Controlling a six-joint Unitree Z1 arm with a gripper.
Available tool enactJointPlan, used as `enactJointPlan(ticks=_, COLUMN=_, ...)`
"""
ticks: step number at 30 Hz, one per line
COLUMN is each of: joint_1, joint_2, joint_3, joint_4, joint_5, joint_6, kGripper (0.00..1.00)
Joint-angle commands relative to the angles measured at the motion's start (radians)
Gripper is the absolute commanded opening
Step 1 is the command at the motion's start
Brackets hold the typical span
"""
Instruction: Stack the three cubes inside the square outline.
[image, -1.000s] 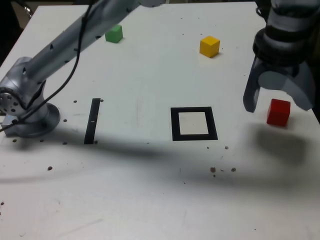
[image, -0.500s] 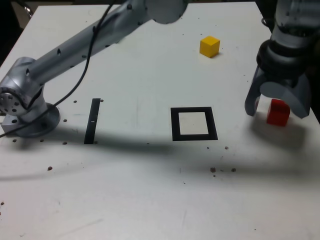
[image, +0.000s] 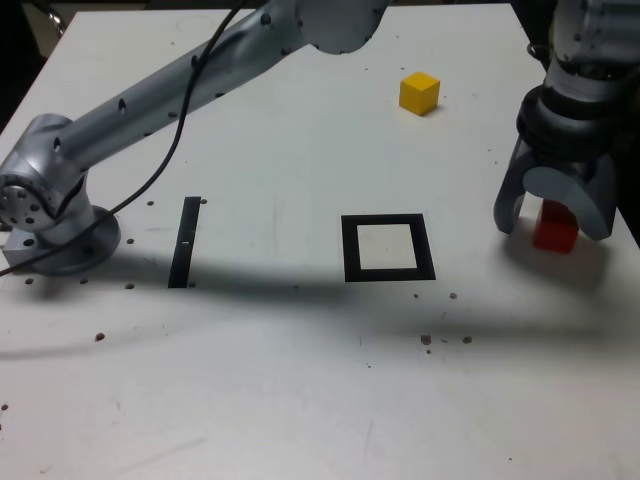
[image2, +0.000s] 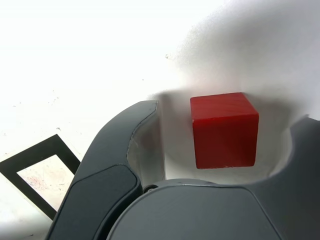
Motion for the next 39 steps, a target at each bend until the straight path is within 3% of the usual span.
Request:
enactJointPlan(ticks=1, joint_1=0.002, joint_2=0.007, joint_3=-0.001, joint_4=-0.004, joint_5=-0.013, joint_6=0.006, kGripper=0.76)
enactJointPlan(ticks=5, joint_1=0.002, joint_2=0.012, joint_3=0.002, joint_4=-0.024, joint_5=-0.031, joint_6=0.016, kGripper=0.72)
enactJointPlan(ticks=13, joint_1=0.002, joint_2=0.011, joint_3=0.006, joint_4=-0.046, joint_5=-0.011, joint_6=0.026, kGripper=0.52)
enactJointPlan(ticks=18, joint_1=0.002, joint_2=0.011, joint_3=0.017, joint_4=-0.052, joint_5=-0.015, joint_6=0.026, kGripper=0.48)
enactJointPlan(ticks=26, joint_1=-0.003, joint_2=-0.006, joint_3=0.033, joint_4=-0.045, joint_5=0.021, joint_6=0.015, kGripper=0.38)
enactJointPlan(ticks=30, joint_1=-0.015, joint_2=-0.018, joint_3=0.032, joint_4=-0.052, joint_5=0.028, joint_6=0.011, kGripper=0.28)
enactJointPlan(ticks=34, joint_1=-0.024, joint_2=-0.030, joint_3=0.031, joint_4=-0.048, joint_5=0.015, joint_6=0.011, kGripper=0.21)
enactJointPlan(ticks=39, joint_1=-0.025, joint_2=-0.066, joint_3=0.049, joint_4=-0.010, joint_5=-0.010, joint_6=0.011, kGripper=0.21)
